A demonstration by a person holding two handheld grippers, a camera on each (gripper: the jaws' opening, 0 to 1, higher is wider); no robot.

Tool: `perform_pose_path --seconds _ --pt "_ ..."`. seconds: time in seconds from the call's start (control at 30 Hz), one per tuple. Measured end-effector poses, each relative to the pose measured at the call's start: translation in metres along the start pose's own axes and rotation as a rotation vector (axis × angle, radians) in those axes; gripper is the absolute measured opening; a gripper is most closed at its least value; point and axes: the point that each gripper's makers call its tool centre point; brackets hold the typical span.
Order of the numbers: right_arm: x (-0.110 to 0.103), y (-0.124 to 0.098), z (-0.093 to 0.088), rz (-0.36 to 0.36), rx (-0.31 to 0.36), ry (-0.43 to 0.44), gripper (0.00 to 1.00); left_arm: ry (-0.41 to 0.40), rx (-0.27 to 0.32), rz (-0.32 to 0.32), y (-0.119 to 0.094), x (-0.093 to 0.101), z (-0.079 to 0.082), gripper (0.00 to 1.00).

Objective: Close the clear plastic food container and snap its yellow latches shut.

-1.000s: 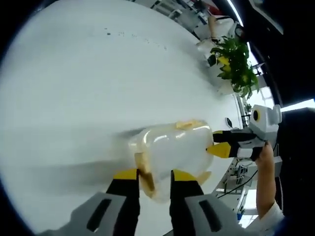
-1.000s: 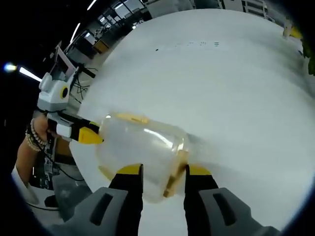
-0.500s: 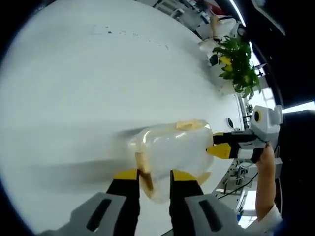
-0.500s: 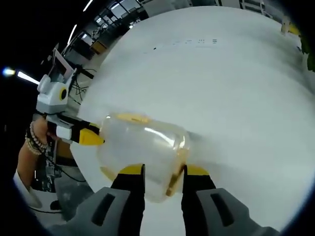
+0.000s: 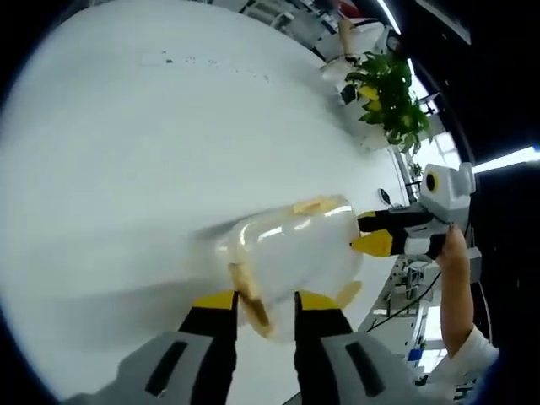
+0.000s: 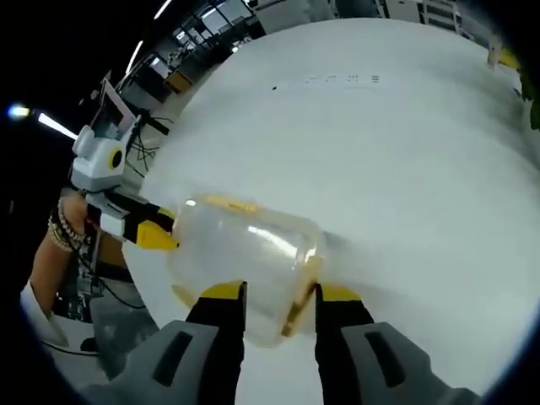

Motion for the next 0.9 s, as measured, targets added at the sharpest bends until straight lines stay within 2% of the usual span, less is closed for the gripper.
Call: perform_pose_path --seconds 0.07,0.1,0.17,0.23,0.3,0.33,0.37,0.43,0.5,0.57,0.6,0.63,0.73,0.8,0.9 --pt "0.002 -0.004 0.001 -0.032 0.008 -0.073 0.26 0.031 0.069 -0.006 -0.008 0.000 0.012 0.19" --pt "0.004 -0.008 0.004 -0.063 0.013 -0.117 0.22 0.034 0.128 -0.032 -0.017 0.003 0.022 0.20" --pt "0.005 -0.016 0.008 -0.087 0.025 -0.135 0.16 -0.010 0.238 -0.064 -0.034 0.004 0.039 0.20" --pt "0.004 -0.026 0.025 -0.110 0.100 -0.182 0.10 -0.028 0.363 -0.097 -0.051 0.006 0.056 0.19" --pt "-0.004 -0.030 0.036 -0.114 0.150 -0.268 0.00 0.010 0.422 -0.130 -0.058 0.014 0.057 0.11" --pt "-0.009 -0.030 0.038 -0.105 0.159 -0.285 0.00 0.022 0.425 -0.132 -0.058 0.016 0.056 0.01" --pt "-0.016 -0.028 0.041 -0.089 0.168 -0.314 0.00 0.024 0.428 -0.134 -0.058 0.019 0.053 0.00" --pt "-0.028 -0.019 0.036 -0.040 0.131 -0.348 0.00 0.005 0.406 -0.146 -0.051 0.026 0.043 0.00" --pt "-0.038 -0.010 0.035 -0.009 0.122 -0.361 0.00 0.084 0.417 -0.156 -0.043 0.039 0.038 0.00" --pt "-0.044 -0.005 0.037 -0.011 0.130 -0.389 0.00 0.214 0.441 -0.086 -0.036 0.044 0.036 0.00" --pt "-0.047 -0.001 0.038 -0.027 0.124 -0.436 0.00 0.286 0.465 -0.035 -0.033 0.046 0.036 0.00" --pt "-0.048 0.001 0.037 -0.035 0.117 -0.462 0.00 0.322 0.458 -0.024 -0.029 0.050 0.033 0.00" --pt "-0.054 0.008 0.038 -0.057 0.103 -0.510 0.00 0.387 0.436 -0.043 -0.015 0.069 0.026 0.00" --pt "-0.053 0.011 0.041 -0.079 0.102 -0.532 0.00 0.414 0.421 -0.032 -0.009 0.073 0.024 0.00" --pt "-0.055 0.014 0.048 -0.093 0.122 -0.547 0.00 0.414 0.419 -0.053 0.000 0.082 0.025 0.00"
Point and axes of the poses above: the point that each gripper's makers call its tool centre point, and the gripper's own axes: y roughly forward along the fingers, x roughly to its right, z roughly out of its top, and after that the axes turned 5 degrees about -x, right-handed
